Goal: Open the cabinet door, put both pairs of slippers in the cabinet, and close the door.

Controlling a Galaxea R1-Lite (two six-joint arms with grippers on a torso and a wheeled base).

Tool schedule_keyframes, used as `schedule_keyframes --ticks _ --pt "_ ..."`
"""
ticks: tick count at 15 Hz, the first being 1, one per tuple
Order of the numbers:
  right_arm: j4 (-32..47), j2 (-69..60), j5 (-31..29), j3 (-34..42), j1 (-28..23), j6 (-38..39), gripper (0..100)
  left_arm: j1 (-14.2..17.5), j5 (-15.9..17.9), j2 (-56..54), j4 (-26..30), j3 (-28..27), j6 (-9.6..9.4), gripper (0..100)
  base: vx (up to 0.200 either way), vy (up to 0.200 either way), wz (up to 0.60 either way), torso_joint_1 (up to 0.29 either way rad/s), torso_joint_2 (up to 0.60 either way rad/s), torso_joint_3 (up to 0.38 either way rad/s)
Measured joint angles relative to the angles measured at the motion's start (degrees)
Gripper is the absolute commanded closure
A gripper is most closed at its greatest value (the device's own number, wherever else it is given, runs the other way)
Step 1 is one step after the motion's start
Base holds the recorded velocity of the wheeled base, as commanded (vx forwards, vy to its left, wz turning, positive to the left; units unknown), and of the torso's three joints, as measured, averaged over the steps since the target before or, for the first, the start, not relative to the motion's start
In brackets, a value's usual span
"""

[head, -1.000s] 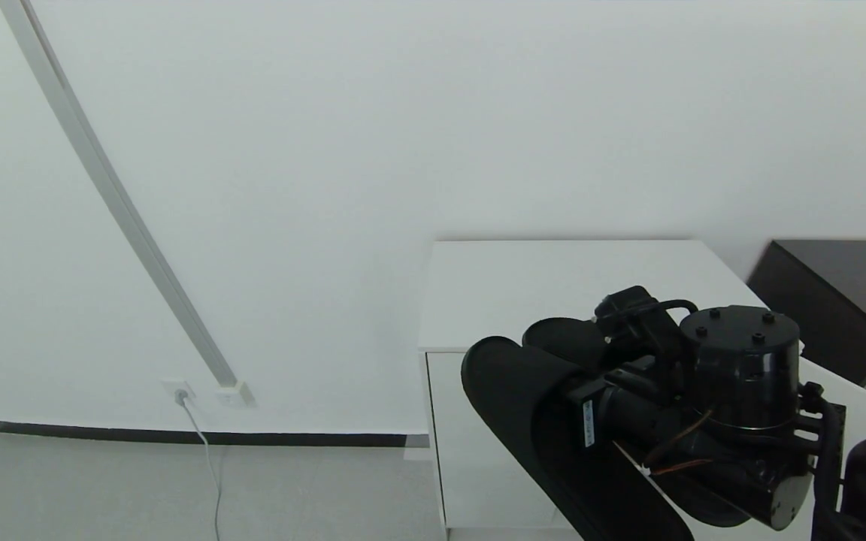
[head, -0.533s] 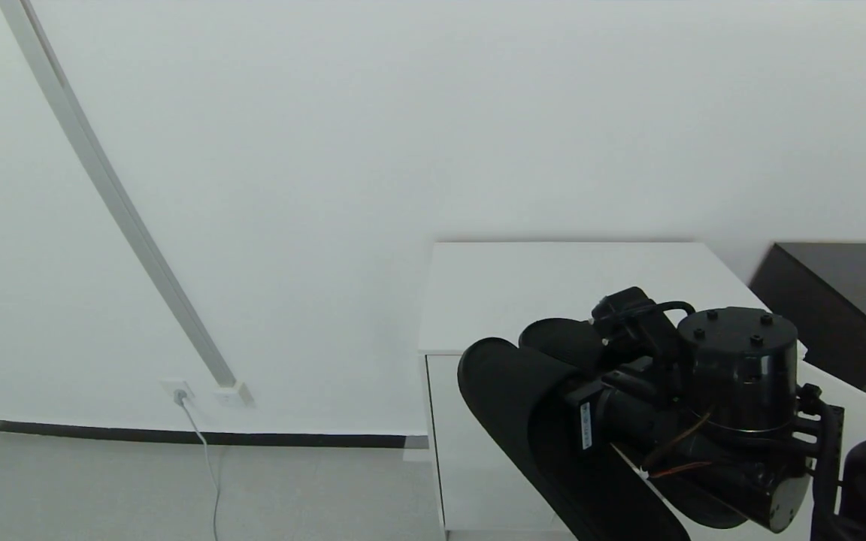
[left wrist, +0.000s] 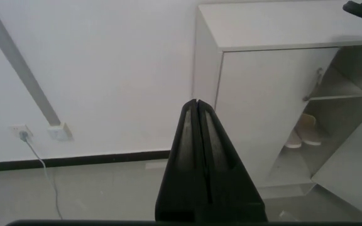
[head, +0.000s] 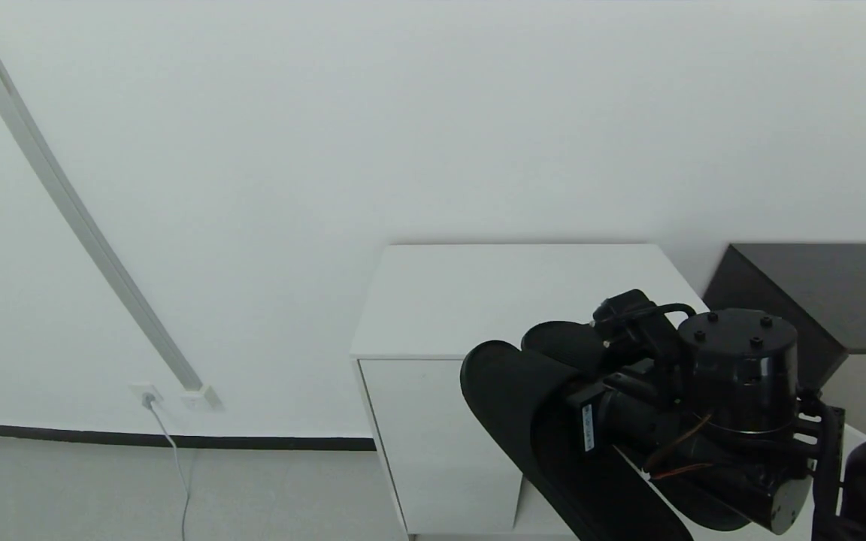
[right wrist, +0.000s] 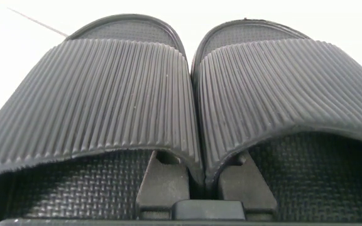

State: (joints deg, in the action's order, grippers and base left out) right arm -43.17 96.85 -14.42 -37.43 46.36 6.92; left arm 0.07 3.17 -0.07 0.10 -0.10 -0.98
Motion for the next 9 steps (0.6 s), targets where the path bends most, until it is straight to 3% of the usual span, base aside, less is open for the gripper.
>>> schedule_keyframes --ticks 8,9 --pt "-0.1 -0.1 0.0 0.7 0.0 0.0 100 0.0 0.0 0.0 0.0 0.0 0.00 100 0.000 -0.200 0.00 0.004 0.00 0.002" --pt "0.0 -0.1 -0.1 0.9 0.0 0.0 100 0.0 0.0 0.0 0.0 0.0 0.00 100 0.000 0.000 0.00 0.000 0.00 0.000"
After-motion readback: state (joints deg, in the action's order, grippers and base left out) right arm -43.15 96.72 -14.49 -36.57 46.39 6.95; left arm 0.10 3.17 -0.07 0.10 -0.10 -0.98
